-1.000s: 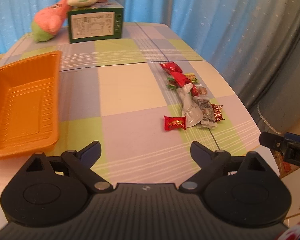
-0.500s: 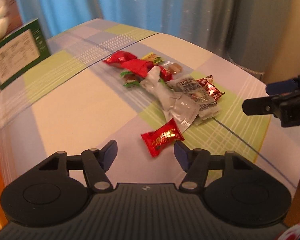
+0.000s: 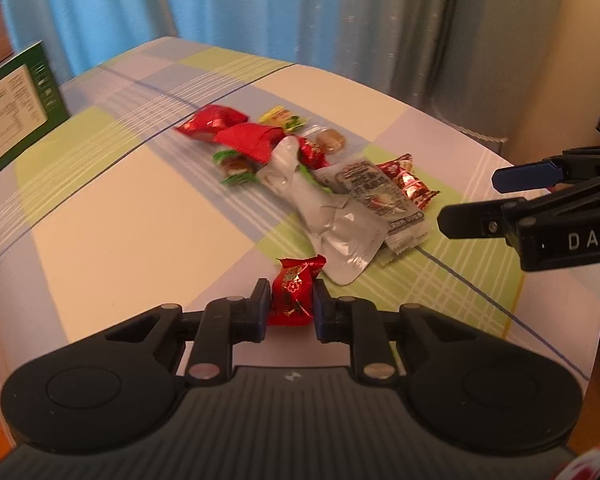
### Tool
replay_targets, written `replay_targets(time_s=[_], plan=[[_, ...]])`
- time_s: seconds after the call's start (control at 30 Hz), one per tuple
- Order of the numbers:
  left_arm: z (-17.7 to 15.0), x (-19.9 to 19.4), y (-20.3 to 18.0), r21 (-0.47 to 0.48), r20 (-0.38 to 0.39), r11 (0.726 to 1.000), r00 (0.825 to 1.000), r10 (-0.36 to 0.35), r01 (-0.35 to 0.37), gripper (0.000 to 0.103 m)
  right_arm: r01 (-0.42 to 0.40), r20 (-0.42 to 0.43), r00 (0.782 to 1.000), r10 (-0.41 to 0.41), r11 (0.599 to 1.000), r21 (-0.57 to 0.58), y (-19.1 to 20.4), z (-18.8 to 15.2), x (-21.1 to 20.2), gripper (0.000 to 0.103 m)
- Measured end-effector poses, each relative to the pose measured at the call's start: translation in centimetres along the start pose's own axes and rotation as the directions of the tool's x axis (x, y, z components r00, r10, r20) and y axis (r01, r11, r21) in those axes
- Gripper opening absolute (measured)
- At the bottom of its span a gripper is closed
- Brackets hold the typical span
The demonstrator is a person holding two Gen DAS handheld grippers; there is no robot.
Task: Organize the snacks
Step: 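Grasp the red candy with the left gripper while the right grasps the clear snack packet, then carry the red candy and clear packet with both grippers over the orange tray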
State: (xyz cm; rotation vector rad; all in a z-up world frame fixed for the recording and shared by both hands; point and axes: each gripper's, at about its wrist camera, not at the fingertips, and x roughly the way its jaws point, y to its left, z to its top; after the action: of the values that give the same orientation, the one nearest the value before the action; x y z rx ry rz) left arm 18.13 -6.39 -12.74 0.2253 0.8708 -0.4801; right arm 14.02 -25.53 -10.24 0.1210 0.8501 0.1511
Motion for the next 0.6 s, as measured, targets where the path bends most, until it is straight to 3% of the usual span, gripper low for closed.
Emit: replay_targets(time_s=[0.1, 0.17, 0.37, 0.6], plan=[[-1.0, -1.2, 0.6, -0.104, 0.005, 0.994, 1.0, 0.03, -0.029, 0.019, -0.032, 0.018, 0.999, 0.033, 0.999, -0.002, 0.6, 0.5, 0.3, 0.072], [-1.6, -2.0, 0.9, -0.159, 0.009, 0.987, 0.999, 0.035, -0.033, 0.019, -0.05, 0.013, 0.999, 0.05, 0.999, -0.007, 1.1, 0.8, 1.0, 0.056], [-2.6, -3.6, 1.7, -0.249, 0.025, 0.968, 0.999, 0.039, -0.031, 0.019, -0.055, 0.014, 0.998, 0.055, 0.998, -0.029, 2.6, 1.9, 3.1, 0.051], [-2.9, -3.9, 1.9, -0.279, 0.029, 0.96, 0.999, 0.045, -0.035, 0.019, -0.024, -0.023, 1.0, 0.022, 0.996, -0.08, 4.3, 2.5, 5.3, 0.048]])
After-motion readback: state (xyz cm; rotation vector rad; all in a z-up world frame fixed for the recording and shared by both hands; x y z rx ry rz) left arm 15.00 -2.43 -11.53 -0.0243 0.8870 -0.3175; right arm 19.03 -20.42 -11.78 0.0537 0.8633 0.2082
